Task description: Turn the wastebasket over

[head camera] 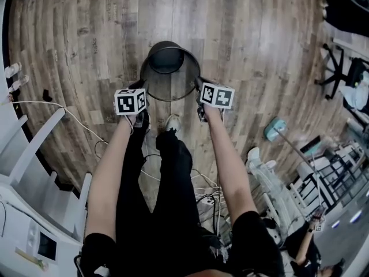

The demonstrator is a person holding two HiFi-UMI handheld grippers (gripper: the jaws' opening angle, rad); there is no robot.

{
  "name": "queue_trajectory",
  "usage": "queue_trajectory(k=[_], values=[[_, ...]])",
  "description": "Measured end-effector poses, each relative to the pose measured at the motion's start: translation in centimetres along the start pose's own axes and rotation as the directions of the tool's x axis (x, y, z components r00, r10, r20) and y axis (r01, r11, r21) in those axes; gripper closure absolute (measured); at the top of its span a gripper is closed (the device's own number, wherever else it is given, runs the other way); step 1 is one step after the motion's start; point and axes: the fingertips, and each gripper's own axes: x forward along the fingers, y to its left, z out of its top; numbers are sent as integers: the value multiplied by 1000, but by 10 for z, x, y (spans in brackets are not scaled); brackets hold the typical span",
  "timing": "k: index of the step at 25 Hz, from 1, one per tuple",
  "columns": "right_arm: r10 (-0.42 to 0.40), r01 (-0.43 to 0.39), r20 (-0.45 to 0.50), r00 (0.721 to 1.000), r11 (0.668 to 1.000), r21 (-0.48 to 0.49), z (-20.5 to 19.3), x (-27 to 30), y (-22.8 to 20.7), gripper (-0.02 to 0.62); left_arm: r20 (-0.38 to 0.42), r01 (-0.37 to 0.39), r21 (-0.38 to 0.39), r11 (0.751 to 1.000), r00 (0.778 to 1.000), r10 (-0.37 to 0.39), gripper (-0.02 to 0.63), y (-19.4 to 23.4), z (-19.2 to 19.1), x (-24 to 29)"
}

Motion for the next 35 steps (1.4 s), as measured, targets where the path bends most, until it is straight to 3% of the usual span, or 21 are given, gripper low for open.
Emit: queue_trajectory(k=[6, 15, 20, 26, 29, 30, 32, 35], values=[[-55, 54, 0, 999, 997, 55, -6, 44, -14, 548, -9, -36, -13, 999, 999, 36, 523, 29, -1, 42], [-93, 94, -33, 995, 995, 36, -16, 85, -28, 548, -15, -65, -8, 998, 998, 65, 523, 50, -13, 74], [-74, 73, 5, 997, 996, 49, -3, 92, -28, 546, 23, -51, -23, 998, 998, 52, 523, 55, 1, 81], [-87, 87, 10, 996, 995, 52, 0, 95, -24, 546, 12, -44, -36, 998, 999, 44, 522, 59, 3, 82], [-103, 102, 26, 994, 995, 18, 1, 93, -22, 546, -4, -100, 0, 995, 995, 100, 502, 63, 1, 79], [-121, 122, 34, 992, 993, -4, 3, 91, -21, 543, -6, -137, 31, 990, 991, 137, 467, 65, 3, 77], [-162, 164, 48, 986, 986, -36, 5, 86, -22, 464, 2, -183, 71, 981, 983, 183, 462, 65, 6, 68], [-175, 177, 40, 984, 984, -32, -2, 73, -19, 439, 12, -196, 46, 980, 981, 195, 446, 63, 4, 49]])
